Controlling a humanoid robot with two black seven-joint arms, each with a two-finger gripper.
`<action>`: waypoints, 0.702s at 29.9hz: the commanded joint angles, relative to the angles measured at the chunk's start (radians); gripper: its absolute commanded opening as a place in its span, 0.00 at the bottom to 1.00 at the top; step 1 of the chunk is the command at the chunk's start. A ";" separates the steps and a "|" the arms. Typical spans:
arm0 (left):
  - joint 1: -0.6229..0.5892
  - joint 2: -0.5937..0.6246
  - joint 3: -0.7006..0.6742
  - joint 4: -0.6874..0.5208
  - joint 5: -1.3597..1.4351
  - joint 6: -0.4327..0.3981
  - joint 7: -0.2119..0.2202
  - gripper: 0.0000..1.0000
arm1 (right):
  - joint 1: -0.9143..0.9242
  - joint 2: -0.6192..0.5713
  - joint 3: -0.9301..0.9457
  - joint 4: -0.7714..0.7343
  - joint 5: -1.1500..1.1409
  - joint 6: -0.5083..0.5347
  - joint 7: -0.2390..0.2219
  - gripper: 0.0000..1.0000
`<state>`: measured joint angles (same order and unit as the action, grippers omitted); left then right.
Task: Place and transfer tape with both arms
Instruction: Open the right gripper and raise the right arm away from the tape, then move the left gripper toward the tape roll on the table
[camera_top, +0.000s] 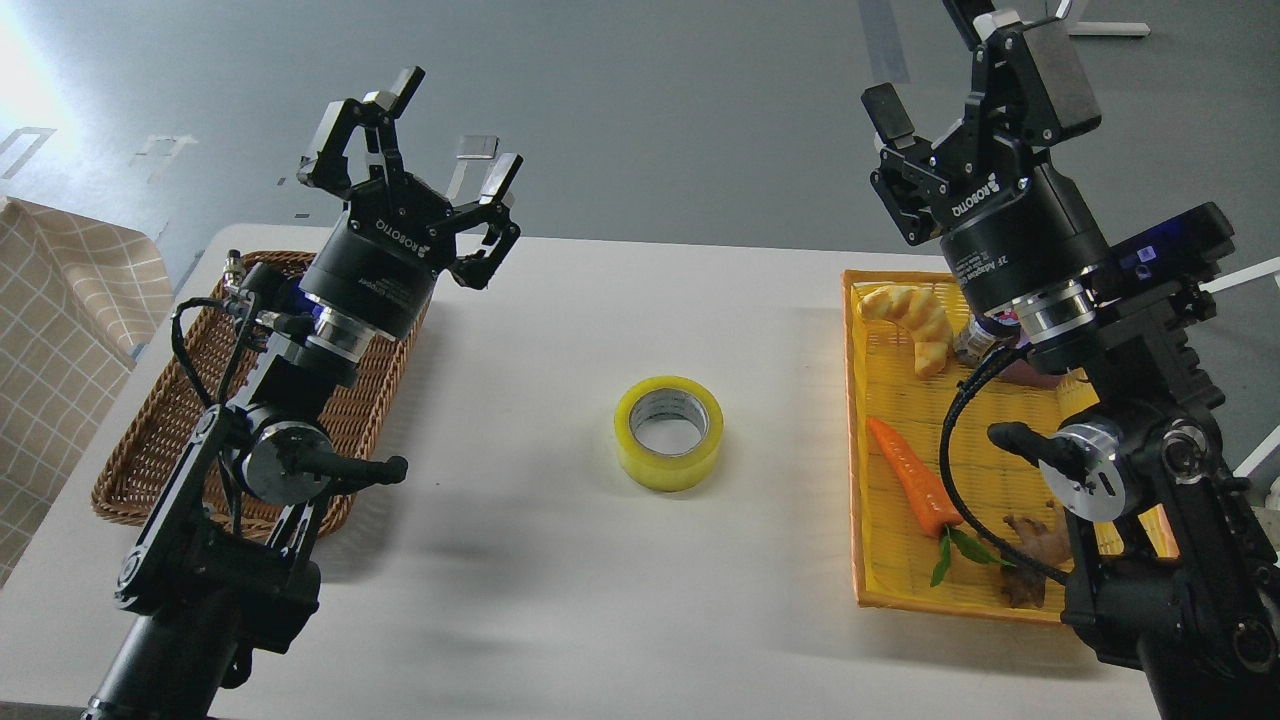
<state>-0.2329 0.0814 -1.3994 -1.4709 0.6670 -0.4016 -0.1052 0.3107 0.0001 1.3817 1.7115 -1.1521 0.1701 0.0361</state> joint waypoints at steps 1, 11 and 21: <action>0.003 0.001 0.002 0.004 -0.001 0.024 0.010 0.98 | 0.002 0.000 0.011 -0.001 0.000 -0.018 0.001 1.00; 0.003 -0.003 0.004 -0.028 0.005 -0.009 -0.001 0.98 | 0.021 0.000 -0.001 -0.001 0.017 -0.026 -0.085 1.00; -0.028 0.075 0.013 -0.016 0.357 0.009 -0.001 0.98 | 0.022 0.000 -0.021 0.003 0.019 -0.009 -0.084 1.00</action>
<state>-0.2540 0.1482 -1.3873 -1.4950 0.8692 -0.4062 -0.1065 0.3333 0.0000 1.3730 1.7147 -1.1324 0.1591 -0.0483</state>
